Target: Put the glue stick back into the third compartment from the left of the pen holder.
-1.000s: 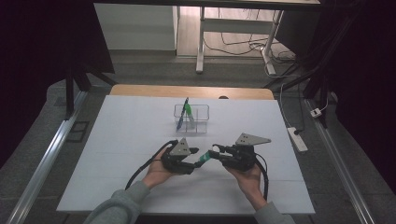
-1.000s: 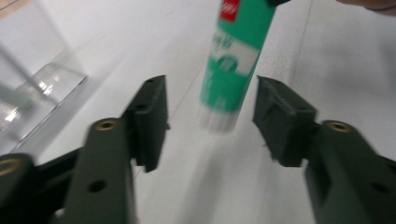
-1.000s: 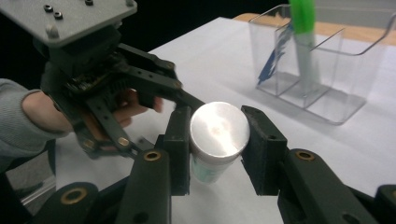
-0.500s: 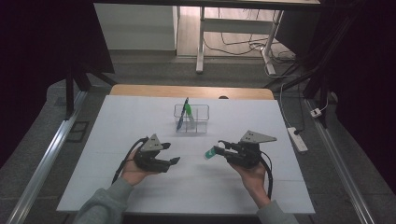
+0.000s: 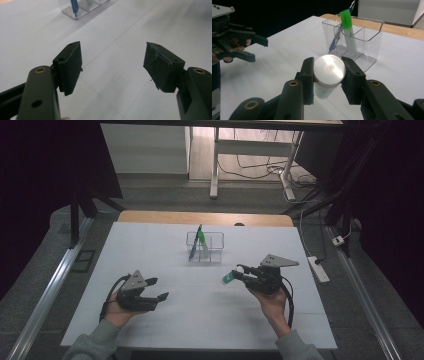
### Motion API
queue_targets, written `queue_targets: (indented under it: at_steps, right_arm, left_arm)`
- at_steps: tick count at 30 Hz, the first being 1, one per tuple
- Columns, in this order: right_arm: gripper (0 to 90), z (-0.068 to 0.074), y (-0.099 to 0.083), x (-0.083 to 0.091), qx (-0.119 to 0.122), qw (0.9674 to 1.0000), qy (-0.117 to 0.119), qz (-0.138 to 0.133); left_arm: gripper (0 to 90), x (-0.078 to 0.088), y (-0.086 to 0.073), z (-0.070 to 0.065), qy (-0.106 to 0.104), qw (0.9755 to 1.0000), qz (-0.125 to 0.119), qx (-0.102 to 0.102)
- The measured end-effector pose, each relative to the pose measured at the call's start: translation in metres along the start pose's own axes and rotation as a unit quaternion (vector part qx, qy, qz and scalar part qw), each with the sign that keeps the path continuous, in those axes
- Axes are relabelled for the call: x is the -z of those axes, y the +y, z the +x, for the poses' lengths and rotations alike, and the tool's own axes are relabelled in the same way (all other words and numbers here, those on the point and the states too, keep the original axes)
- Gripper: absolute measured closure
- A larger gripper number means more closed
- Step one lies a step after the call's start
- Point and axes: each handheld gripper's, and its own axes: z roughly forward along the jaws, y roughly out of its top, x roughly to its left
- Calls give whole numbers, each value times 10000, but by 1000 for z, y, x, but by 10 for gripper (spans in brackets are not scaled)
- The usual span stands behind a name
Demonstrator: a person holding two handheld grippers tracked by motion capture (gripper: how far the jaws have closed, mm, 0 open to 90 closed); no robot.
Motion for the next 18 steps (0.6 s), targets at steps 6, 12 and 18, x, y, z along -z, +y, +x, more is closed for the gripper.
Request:
queue_targets:
  at_steps: [6, 12, 18]
  right_arm:
    - [648, -4, 7, -2, -30, 10000, -17, -61]
    - [648, -6, 18, -7, -3, 9999, -30, -128]
    - [648, -7, 34, -12, 47, 9999, -61, -126]
  left_arm:
    - [302, 13, -16, 7, 118, 9998, -11, 142]
    - [292, 18, -23, 12, 196, 9995, 10, 241]
    - [292, 18, -23, 12, 180, 9995, 11, 242]
